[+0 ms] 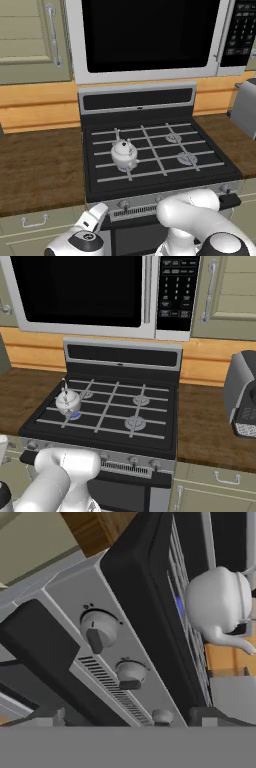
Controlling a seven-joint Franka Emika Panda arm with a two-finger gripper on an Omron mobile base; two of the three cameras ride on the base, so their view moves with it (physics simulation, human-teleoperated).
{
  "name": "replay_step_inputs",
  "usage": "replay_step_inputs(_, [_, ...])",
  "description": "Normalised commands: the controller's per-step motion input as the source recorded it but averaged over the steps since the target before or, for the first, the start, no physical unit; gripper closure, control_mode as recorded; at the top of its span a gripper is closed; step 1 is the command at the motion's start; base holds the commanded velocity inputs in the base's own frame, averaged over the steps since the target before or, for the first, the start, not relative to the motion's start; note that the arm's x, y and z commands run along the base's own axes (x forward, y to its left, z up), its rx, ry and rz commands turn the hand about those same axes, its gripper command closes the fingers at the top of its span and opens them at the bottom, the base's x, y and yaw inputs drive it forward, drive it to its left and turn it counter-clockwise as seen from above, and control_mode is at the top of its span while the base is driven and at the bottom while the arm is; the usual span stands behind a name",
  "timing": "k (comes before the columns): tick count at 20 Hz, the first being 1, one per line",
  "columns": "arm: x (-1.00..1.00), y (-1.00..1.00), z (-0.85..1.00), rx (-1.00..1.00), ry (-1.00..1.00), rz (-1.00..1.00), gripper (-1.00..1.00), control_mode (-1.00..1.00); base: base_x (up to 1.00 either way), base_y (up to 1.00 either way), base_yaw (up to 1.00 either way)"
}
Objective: Turn off the front left burner of the stove.
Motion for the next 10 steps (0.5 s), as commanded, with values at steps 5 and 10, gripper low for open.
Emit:
replay_step_inputs(5, [0.17, -0.12, -0.14, 0.01, -0.06, 0.00, -1.00, -1.00, 0.00, 0.00, 0.00])
replay_step_inputs(10, [0.28, -0.13, -0.11, 0.00, 0.00, 0.01, -1.00, -1.00, 0.00, 0.00, 0.00])
